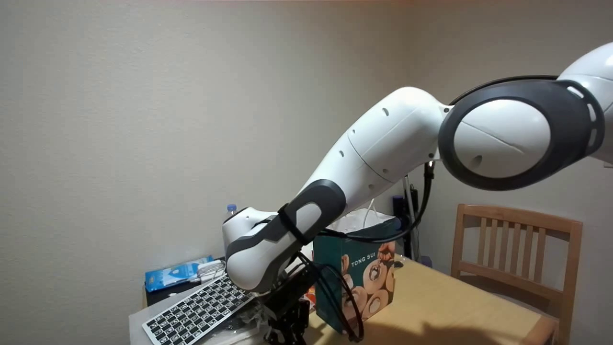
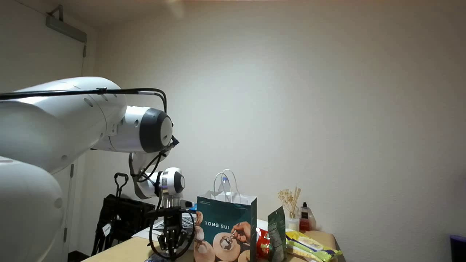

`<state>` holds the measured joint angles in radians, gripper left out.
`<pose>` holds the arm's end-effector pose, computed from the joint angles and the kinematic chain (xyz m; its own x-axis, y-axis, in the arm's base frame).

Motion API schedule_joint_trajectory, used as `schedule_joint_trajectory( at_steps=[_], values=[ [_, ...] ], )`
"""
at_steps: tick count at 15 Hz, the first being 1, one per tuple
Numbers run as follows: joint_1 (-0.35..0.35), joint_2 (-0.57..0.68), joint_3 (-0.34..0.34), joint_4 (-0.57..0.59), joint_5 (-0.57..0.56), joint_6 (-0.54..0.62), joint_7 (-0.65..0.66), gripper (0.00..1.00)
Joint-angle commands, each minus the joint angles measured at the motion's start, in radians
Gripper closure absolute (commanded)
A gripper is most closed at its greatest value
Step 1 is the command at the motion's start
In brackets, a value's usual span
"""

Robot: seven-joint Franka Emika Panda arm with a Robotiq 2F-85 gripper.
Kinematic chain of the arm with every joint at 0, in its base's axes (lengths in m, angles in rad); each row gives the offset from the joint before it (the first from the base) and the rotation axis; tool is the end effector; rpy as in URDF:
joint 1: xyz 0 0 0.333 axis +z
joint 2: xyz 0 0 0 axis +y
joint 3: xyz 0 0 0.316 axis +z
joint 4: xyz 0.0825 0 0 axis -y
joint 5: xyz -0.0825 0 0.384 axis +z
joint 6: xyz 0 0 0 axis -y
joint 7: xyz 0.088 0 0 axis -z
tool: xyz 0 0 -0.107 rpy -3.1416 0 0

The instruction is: Put the blue packet in the green bag

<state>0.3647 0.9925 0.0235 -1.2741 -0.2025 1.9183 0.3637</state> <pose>0.6586 0.2503 0.1242 0.9583 0.0798 -0.2745 0.1510 -0.9567 0.2490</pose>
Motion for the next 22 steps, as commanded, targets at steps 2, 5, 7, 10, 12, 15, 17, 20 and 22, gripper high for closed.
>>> schedule_joint_trajectory(
  at_steps=[2, 5, 7, 10, 12, 15, 17, 20, 22],
  values=[
    [0.073, -0.132, -0.046, -0.095, -0.021, 0.024, 0.171, 0.99],
    [0.151, -0.239, -0.086, -0.129, -0.071, -0.001, 0.319, 0.99],
    [0.212, -0.314, -0.123, -0.144, -0.126, -0.030, 0.424, 0.99],
    [0.201, -0.280, -0.088, -0.057, -0.165, -0.060, 0.447, 0.99],
    [0.212, -0.314, -0.077, -0.060, -0.172, -0.077, 0.459, 0.95],
    [0.199, -0.284, -0.076, -0.058, -0.171, -0.072, 0.458, 0.95],
    [0.206, -0.278, -0.086, -0.057, -0.193, -0.074, 0.469, 0.99],
    [0.263, -0.359, -0.164, -0.094, -0.268, -0.078, 0.566, 0.99],
    [0.298, -0.419, -0.204, -0.111, -0.324, -0.112, 0.645, 0.99]
  ],
)
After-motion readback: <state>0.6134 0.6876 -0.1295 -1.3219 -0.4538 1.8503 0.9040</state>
